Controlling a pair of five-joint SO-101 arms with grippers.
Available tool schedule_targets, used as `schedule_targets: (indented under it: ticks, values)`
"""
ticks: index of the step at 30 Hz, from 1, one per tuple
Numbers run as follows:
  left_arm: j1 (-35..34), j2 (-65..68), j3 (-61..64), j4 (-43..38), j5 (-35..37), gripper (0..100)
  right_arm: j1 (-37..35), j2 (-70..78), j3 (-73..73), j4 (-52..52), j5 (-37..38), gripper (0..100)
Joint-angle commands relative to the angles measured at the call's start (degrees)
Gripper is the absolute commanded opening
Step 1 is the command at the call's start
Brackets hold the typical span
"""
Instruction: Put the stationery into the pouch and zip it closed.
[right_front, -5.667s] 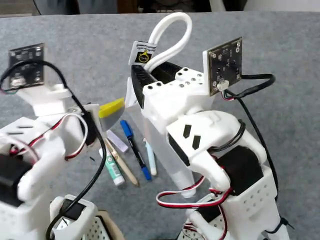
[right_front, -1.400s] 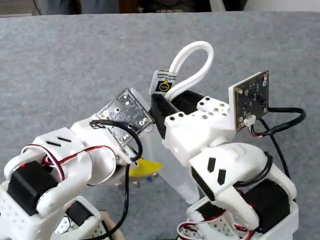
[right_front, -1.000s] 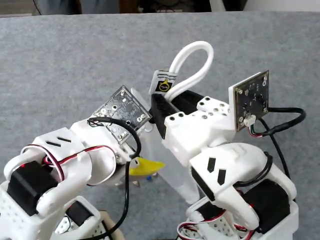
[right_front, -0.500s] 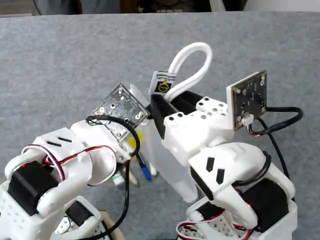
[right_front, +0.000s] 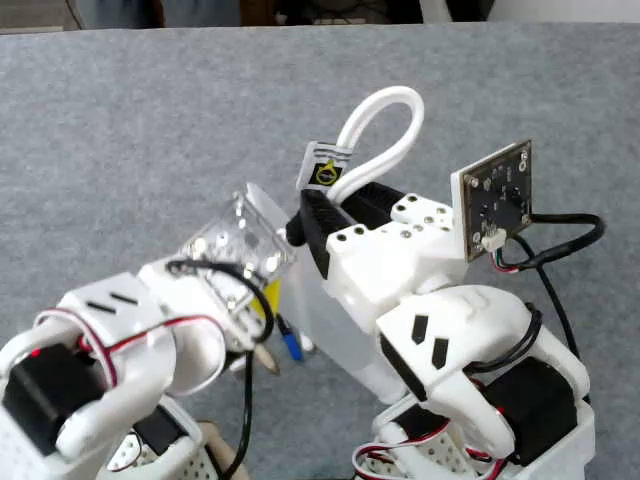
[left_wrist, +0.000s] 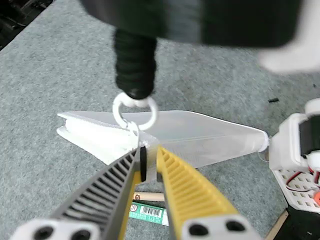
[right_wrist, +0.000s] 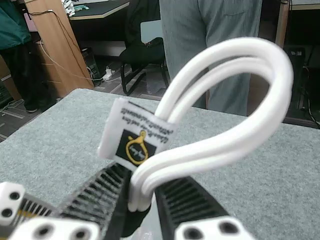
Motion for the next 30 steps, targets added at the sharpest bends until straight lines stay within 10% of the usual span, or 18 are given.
schedule_targets:
  ticks: [1,30]
  values:
    - [0.8,0.4,0.3,1.1,0.4,5,0.5,-0.4,-0.5,-2.0,0.0,1.2]
    - [1.5,0.3,3.6,4.0,0.1,3,0.6,1.0,11.7,-18.6,5.4,1.2]
